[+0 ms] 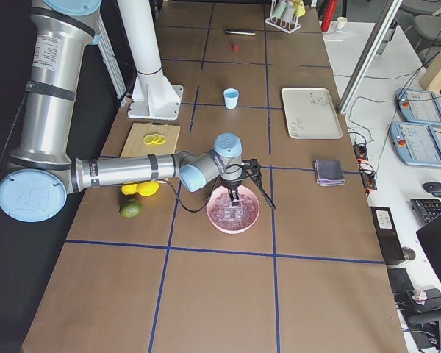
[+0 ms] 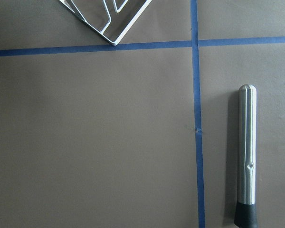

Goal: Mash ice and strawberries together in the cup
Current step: 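Lower the right gripper into the pink bowl and grasp an ice cube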

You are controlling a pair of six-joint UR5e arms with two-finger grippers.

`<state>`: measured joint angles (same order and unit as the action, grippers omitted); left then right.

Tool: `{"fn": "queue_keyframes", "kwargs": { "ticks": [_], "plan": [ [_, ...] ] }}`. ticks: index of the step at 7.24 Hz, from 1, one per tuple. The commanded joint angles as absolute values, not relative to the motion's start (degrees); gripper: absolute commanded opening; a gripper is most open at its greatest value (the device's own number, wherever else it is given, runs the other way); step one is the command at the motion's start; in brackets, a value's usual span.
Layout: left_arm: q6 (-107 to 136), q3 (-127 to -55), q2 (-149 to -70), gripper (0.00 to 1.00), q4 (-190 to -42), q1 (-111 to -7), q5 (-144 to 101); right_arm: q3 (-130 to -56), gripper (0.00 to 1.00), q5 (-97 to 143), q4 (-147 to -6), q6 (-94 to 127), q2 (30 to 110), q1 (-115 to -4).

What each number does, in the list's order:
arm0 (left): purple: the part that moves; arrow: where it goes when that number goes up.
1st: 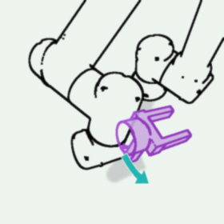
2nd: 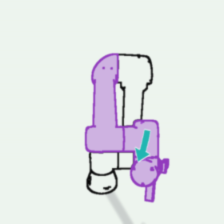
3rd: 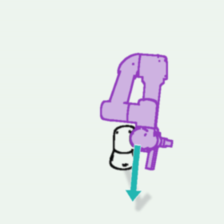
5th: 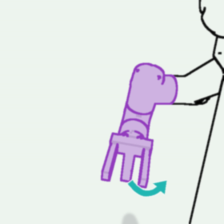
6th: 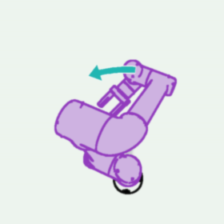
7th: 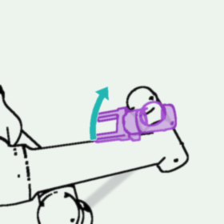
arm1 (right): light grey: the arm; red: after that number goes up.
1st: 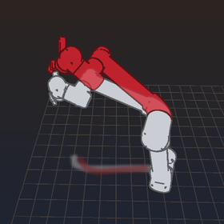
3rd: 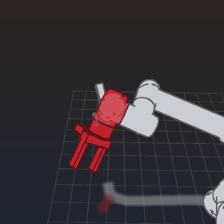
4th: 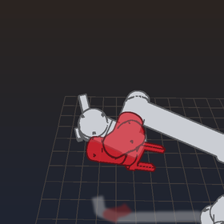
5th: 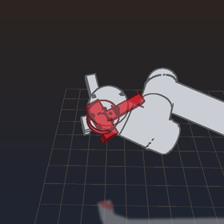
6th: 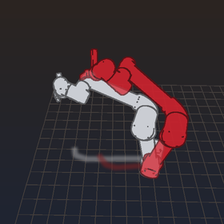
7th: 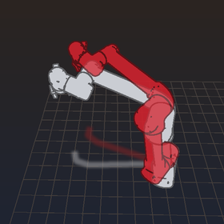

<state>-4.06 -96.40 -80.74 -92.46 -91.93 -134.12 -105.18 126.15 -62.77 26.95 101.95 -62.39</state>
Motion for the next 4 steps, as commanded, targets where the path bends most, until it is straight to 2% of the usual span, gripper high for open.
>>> {"fn": "queue_keyframes", "kwargs": {
  "ticks": [1,4],
  "plan": [
    [-4.04,-96.42,-80.77,1.0,-92.46,-91.93,-134.12,-104.94,0.62,124.2,-63.19,26.81,102.04,-61.27],
    [-4.04,-96.42,-80.77,1.0,-92.55,-91.93,-134.12,-104.24,0.6,124.19,-63.28,26.54,102.04,-61.26]
  ]
}}
